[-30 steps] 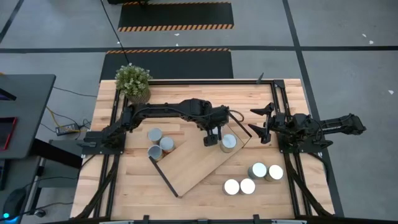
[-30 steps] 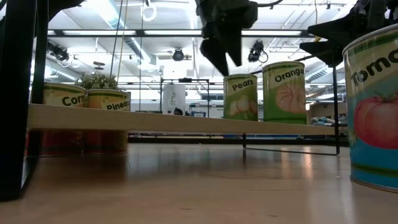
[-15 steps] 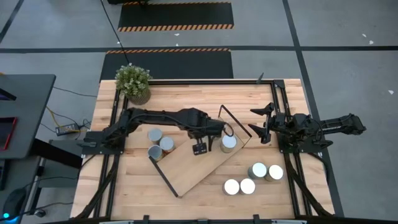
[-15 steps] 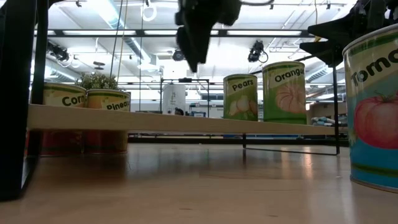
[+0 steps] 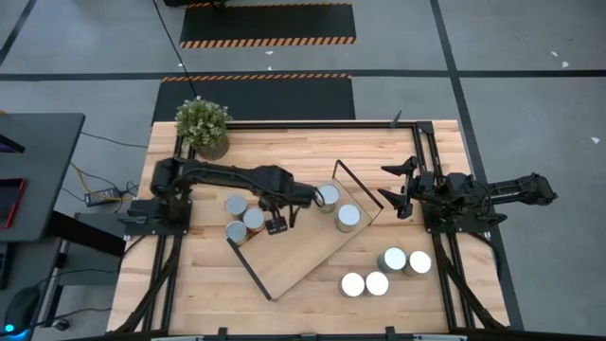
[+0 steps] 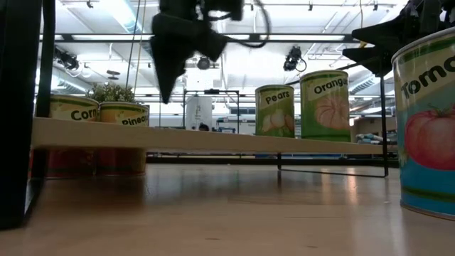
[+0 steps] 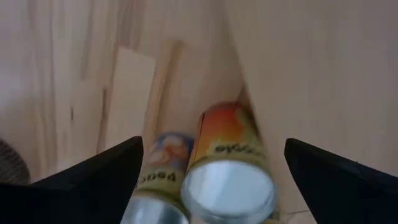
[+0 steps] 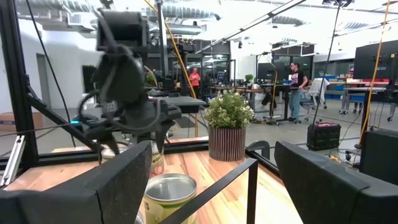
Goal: Pick and place cans onto a shelf
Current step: Put the right canned pineapple on the shelf
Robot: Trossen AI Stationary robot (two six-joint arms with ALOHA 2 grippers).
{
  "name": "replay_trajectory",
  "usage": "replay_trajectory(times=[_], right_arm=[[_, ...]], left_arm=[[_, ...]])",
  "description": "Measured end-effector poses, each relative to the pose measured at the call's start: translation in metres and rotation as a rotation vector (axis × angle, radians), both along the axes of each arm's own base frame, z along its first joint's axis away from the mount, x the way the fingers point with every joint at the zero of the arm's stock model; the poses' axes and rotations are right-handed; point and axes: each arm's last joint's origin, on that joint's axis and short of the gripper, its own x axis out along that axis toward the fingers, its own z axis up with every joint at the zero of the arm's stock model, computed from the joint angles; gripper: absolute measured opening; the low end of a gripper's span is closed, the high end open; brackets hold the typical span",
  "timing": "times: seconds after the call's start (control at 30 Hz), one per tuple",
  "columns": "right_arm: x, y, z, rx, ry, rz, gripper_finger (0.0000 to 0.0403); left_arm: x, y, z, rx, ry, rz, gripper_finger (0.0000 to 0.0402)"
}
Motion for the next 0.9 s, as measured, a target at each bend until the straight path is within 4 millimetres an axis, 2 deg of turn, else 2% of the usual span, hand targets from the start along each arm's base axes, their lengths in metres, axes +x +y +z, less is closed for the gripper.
replay_trajectory(times=[0.2, 0.4, 0.67, 0.9], right_arm=[[0.0, 0.0, 0.0, 0.0, 0.0, 0.0, 0.0347], [0.0, 0.0, 0.0, 0.0, 0.0, 0.0, 0.0347], [0.0, 0.0, 0.0, 0.0, 0.0, 0.0, 0.0347], [0.0, 0.0, 0.0, 0.0, 0.0, 0.0, 0.0347]], left_arm=[[-0.024, 0.005, -0.002, -0.031, -0.092, 0.042, 0.0396], [-0.033, 0.004, -0.008, -0.034, -0.196, 0.049, 0.0396], [-0.042, 0.001, -0.029, -0.047, -0.142, 0.04, 0.0396], [-0.048, 0.001, -0.039, -0.067, -0.098, 0.04, 0.0396]])
